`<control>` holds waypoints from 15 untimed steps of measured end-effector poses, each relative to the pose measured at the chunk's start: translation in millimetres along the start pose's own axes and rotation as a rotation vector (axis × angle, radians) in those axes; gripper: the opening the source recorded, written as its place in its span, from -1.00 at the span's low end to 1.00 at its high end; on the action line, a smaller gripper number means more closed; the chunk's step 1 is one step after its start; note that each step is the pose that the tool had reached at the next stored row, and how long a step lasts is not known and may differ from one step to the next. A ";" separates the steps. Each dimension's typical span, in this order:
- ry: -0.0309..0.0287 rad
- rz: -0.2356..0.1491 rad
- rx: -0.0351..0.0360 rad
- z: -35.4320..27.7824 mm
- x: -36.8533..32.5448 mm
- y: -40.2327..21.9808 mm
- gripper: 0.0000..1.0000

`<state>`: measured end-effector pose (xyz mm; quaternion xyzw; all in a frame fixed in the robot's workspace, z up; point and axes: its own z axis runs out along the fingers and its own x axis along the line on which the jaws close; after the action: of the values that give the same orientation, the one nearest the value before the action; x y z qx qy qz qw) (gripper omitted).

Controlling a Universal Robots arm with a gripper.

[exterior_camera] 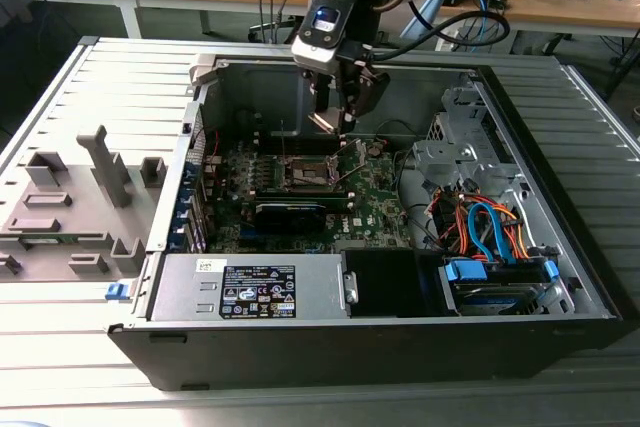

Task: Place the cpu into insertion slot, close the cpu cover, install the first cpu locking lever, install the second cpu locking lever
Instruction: 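Place the cpu into insertion slot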

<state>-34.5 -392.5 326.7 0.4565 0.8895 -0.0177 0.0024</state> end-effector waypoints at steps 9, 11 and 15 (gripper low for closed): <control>0.0013 0.045 0.0009 0.4 0.0 0.0 0.09; 0.0016 0.052 0.0010 0.5 0.0 0.0 0.09; 0.0019 0.066 0.0013 0.6 0.0 0.0 0.09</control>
<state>-34.5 -392.5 326.0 0.4857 0.8739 -0.0177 0.0018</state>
